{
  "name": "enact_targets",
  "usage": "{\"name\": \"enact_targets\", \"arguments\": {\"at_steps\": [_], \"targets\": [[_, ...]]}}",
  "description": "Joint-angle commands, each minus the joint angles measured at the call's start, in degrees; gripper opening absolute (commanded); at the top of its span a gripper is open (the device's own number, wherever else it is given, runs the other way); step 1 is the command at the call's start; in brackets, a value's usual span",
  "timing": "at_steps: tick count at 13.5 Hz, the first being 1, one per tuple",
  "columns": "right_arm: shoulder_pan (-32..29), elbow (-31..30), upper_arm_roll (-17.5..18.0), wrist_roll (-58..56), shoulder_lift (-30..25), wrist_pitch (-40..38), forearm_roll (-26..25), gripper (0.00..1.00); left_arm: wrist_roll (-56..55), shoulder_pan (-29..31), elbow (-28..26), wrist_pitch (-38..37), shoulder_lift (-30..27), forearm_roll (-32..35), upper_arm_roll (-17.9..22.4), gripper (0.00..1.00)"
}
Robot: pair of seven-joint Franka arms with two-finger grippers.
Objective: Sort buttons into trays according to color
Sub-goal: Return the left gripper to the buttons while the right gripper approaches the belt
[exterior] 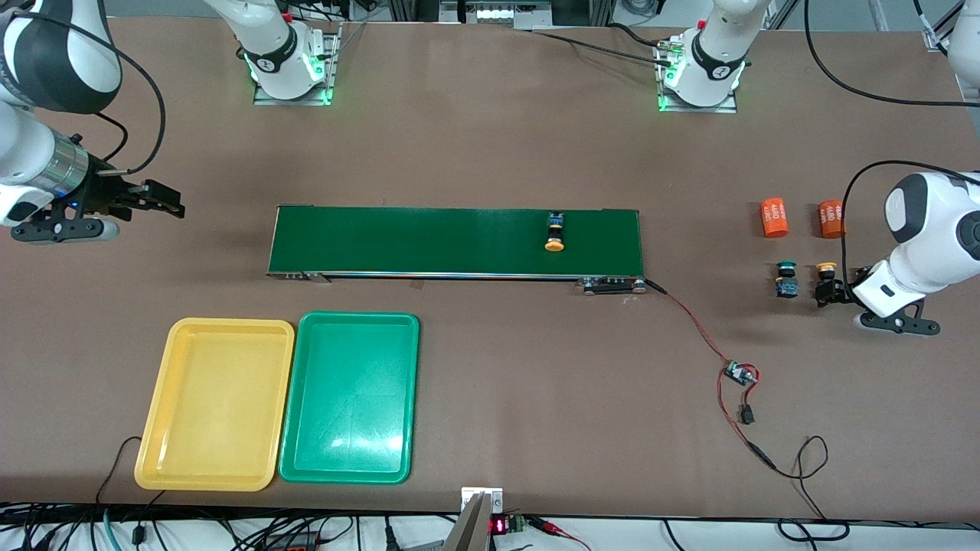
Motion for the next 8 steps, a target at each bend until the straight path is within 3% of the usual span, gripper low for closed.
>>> {"name": "enact_targets", "arguments": {"at_steps": [1,4,5,6,8], "targets": [[1.1,-3.8,0.3,1.6,-3.2,2.1,0.3,1.00,0.8,4.0,0.3,0.0,3.6,1.5,-1.2,1.00],[4.5,-3.8,0.3,6.0,-3.2,2.1,0.2,1.00,0.8,5.1,-0.5,0.0,5.0,1.5,-1.3,1.00],[5.4,-3.7,0.3,7.3,-3.2,2.2,0.2,1.00,0.7,5.1,-0.6,-0.1,5.0,1.4,-1.3,0.94],[6.7,-3.8,0.3,8.8,-3.2,2.2,0.2,1.00,0.7,5.1,-0.8,-0.6,4.9,1.4,-1.3,0.83],[9.1,-3.8,0.3,10.8,-3.1,2.4,0.2,1.00,0.4,5.1,-0.9,-2.2,4.7,1.3,-1.4,0.50]]}}
